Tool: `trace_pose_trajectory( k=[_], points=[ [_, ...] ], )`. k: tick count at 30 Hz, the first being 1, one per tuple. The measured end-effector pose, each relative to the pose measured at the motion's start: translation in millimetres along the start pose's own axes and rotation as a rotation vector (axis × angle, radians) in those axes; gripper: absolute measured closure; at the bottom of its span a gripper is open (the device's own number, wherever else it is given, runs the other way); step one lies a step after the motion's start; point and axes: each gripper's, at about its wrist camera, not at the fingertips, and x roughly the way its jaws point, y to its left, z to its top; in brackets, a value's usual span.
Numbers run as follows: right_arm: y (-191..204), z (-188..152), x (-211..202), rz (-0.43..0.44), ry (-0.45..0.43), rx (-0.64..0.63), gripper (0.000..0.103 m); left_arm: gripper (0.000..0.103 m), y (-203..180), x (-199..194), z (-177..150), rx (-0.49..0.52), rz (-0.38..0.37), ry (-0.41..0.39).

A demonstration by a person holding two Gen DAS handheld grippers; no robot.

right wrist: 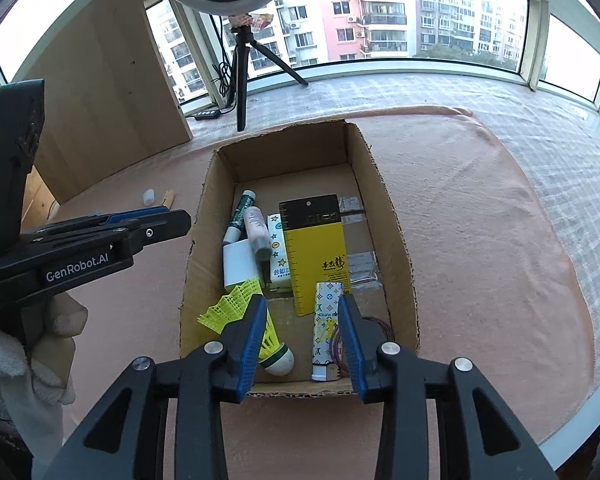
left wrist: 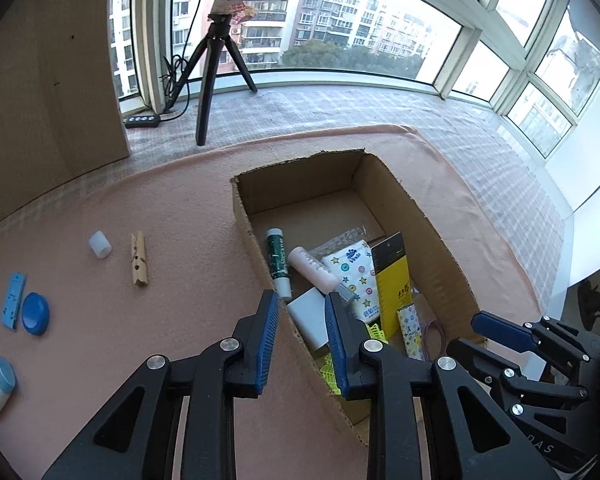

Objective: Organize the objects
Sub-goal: 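Carry the lotion bottle with the left gripper into the box while the right gripper drops the rubber band there, then move the left gripper to the white AQUA sunscreen bottle and grasp it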

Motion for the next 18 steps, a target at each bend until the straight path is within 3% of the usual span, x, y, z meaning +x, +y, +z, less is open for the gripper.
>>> trace_pose_trajectory(
  k=[11,18],
  points=[
    [45,2,-8,0.050,-0.015,-0.053,0.069,0.076,52,-78,-27,-0.023,0.130,-0.093],
    [96,-1,-3,0.083,-0.005,-0.098,0.069,0.076,104,-110,-53,-0.060,0.176,-0.102]
  ],
)
